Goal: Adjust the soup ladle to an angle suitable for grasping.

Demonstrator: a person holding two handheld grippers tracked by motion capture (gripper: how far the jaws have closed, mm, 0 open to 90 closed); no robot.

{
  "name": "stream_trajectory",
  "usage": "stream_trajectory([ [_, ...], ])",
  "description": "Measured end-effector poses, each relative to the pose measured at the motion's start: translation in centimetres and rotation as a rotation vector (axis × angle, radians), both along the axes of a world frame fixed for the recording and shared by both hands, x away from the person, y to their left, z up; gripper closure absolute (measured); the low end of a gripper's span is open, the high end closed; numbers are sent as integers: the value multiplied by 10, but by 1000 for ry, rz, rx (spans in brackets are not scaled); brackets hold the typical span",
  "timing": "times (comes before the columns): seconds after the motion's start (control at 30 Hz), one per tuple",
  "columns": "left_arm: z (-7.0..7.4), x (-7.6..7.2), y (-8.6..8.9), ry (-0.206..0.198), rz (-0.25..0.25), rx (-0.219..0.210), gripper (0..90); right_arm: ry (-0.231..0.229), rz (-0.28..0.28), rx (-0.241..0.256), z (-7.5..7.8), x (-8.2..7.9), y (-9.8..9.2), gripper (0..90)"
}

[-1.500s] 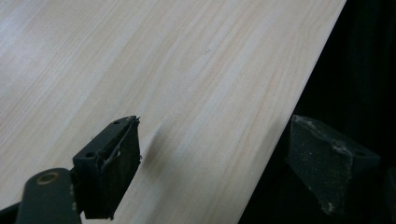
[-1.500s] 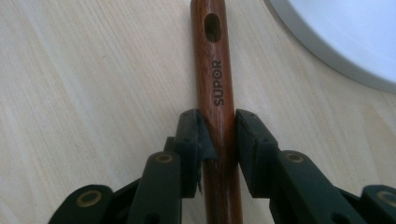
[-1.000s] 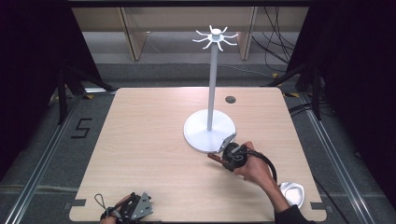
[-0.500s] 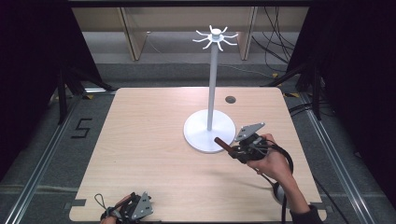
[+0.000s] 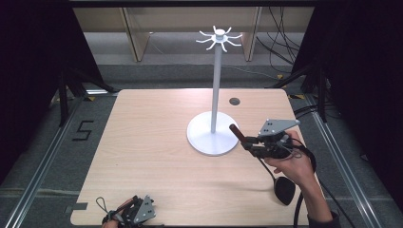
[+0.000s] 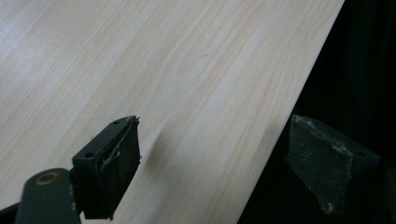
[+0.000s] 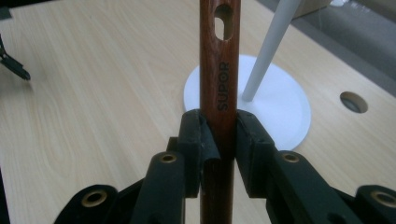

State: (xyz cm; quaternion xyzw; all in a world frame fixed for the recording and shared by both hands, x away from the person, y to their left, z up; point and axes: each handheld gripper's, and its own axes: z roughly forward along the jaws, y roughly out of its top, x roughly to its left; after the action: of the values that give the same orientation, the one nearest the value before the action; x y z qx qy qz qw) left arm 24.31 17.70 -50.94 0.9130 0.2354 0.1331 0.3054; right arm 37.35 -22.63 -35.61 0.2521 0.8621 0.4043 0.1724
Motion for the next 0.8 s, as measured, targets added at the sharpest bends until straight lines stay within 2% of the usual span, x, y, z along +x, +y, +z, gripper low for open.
stream_trajectory([
  [0.07, 0, -1, 0, 2, 7, -3, 167, -14, 0, 37, 6, -1, -5, 739],
  [0.13, 1, 0, 1, 1, 2, 3, 166, -19, 4, 45, 8, -1, -8, 739],
  [0.17, 0, 0, 0, -1, 1, 1, 166, -33, -1, 79, 12, -3, -13, 740],
  [0.23, 0, -1, 0, 0, 8, -1, 166, -35, 4, 87, 15, -3, -16, 739],
  [0.27, 0, 0, 0, 1, 10, -2, 166, -60, -10, 131, 19, -4, -22, 740],
  [0.37, 0, -1, 0, 1, 10, -2, 166, -76, -2, 175, 26, -7, -29, 740],
  [0.4, 0, 0, 0, 1, 9, 0, 166, -65, -3, 188, 29, -9, -32, 740],
  [0.43, 0, 0, 0, 0, 11, -2, 166, -71, -23, 219, 30, -10, -33, 740],
  [0.5, 0, 0, 0, 1, 8, -2, 166, -108, -12, 250, 35, -11, -37, 740],
  [0.53, 0, 0, 0, 1, 8, -2, 166, -108, -12, 250, 35, -11, -37, 740],
  [0.6, 0, 0, 0, 1, 12, -1, 166, -140, -14, 298, 40, -12, -42, 739],
  [0.63, 0, 0, 0, 1, 12, -1, 166, -140, -14, 298, 40, -12, -42, 739],
  [0.67, 0, 0, 0, 2, 9, -1, 166, -130, -8, 345, 41, -12, -43, 739],
  [0.73, 0, 0, 0, 3, 10, 3, 166, -135, 2, 379, 43, -12, -43, 738],
  [0.77, 0, 0, 0, 3, 10, 3, 166, -135, 2, 379, 43, -12, -43, 738],
  [0.8, 0, 0, 0, 0, 15, 2, 166, -142, 3, 405, 45, -11, -43, 738],
])
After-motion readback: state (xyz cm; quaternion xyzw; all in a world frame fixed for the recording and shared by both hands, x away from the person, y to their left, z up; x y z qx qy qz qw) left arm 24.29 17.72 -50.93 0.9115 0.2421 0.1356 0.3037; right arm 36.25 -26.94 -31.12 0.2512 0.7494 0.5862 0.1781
